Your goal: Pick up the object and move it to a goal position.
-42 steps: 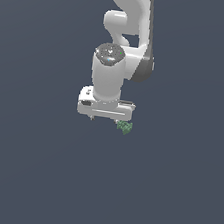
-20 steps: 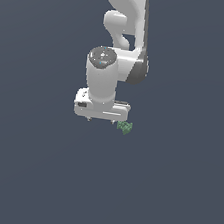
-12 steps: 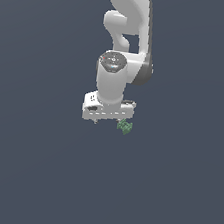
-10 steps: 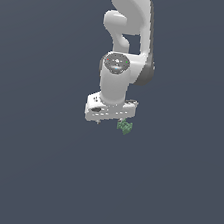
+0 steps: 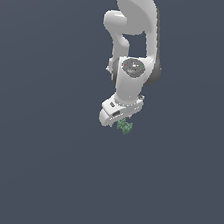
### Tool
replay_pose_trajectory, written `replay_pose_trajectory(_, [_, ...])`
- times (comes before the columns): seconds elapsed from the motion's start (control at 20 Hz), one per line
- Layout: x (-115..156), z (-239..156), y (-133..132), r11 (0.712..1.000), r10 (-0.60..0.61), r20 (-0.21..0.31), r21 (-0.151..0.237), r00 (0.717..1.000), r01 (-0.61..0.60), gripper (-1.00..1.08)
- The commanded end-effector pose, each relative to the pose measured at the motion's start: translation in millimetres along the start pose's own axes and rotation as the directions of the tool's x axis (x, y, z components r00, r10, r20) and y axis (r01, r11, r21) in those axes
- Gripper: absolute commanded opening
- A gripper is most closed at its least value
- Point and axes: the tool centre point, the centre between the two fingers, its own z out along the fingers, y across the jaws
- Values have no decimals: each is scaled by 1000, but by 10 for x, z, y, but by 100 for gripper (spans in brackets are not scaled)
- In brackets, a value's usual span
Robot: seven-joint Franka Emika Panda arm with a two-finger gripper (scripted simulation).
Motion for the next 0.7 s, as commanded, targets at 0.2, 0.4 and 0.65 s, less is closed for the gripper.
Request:
replay_pose_trajectory(0.2, [14,97,-259,985,-170,-7,-3,985,170,100])
replay_pose_trajectory(0.4, [17,129,-350,974,-227,-10,-4,974,227,100])
replay_pose_trajectory(0.65, [18,143,-391,968,-253,-11,-5,967,253,100])
